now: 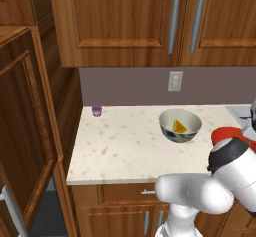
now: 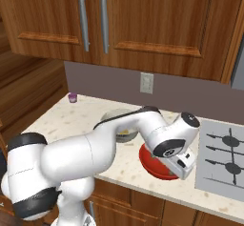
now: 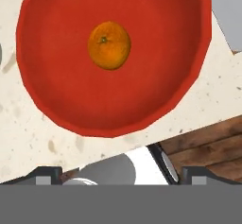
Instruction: Pick both bowls and place them on the counter. Then place the tangerine in one bowl and place the cheese in the other bowl.
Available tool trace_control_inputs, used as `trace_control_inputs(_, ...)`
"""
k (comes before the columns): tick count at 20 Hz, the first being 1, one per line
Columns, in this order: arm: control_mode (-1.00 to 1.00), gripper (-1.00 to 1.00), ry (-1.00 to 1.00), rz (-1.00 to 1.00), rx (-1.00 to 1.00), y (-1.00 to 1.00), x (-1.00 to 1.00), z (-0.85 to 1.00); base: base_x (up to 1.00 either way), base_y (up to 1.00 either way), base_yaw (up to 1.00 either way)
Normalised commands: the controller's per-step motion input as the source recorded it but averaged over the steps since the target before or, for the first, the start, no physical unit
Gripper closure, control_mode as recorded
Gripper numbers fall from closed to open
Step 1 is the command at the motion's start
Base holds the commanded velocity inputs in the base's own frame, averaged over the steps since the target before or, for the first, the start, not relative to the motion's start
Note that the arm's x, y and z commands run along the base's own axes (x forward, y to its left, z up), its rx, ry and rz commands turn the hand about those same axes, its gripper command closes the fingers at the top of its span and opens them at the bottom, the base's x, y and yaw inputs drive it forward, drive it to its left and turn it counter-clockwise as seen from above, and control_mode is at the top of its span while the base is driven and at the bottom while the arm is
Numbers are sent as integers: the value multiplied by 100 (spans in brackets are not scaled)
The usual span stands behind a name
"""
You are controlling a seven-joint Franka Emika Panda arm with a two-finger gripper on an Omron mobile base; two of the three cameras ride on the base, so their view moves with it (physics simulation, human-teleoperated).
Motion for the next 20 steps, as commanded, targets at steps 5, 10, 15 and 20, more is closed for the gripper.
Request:
trace_control_inputs(5, -100, -100, -9, 0, -13, 46, -47, 24, 0, 0, 0)
trace_control_inputs(10, -100, -100, -15, 0, -31, 55, -49, 24, 0, 0, 0)
trace_control_inputs(15, -100, -100, -16, 0, -35, 57, -42, 28, 0, 0, 0)
trace_control_inputs(20, -100, -100, -1, 0, -18, 63, -28, 30, 0, 0, 0)
